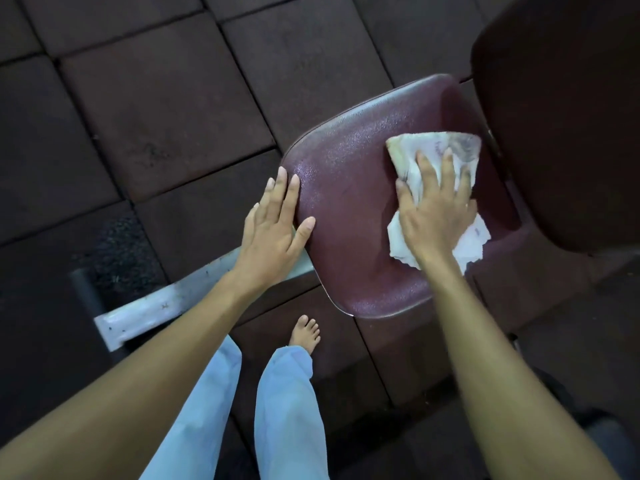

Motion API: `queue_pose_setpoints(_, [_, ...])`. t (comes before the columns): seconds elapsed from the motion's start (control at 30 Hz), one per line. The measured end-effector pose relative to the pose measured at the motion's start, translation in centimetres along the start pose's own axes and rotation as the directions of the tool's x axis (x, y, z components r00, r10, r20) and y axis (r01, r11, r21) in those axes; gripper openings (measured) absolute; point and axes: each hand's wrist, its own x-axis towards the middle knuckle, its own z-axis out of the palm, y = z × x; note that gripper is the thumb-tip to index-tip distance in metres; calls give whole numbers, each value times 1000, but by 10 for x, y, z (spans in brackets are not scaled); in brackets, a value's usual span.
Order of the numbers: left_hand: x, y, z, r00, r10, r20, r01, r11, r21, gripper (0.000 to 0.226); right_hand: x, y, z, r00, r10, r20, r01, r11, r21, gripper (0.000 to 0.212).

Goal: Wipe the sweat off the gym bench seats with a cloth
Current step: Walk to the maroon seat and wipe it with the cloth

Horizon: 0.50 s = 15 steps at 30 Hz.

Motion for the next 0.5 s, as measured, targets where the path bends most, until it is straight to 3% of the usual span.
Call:
queue_pose_setpoints(0.13, [-13,8,-16,998,-47,43,44,997,58,63,-23,-23,-5,996,84,18,-84,996,7,48])
queue_pose_setpoints(0.27, [-49,9,-47,985,-135,110,125,988,95,60,-80,-42,-24,992,-35,122,27,998,63,42])
queue_pose_setpoints(0.37, [-86,-1,-89,972,-226,61,219,970,109,51,-116,-67,-43,971,-80,224,32,977,209,41])
queue_pose_setpoints(0.5, [-149,-20,-158,912,-404,-74,409,910,68,52,-148,-131,-83,899,-357,253,275,911,309,41])
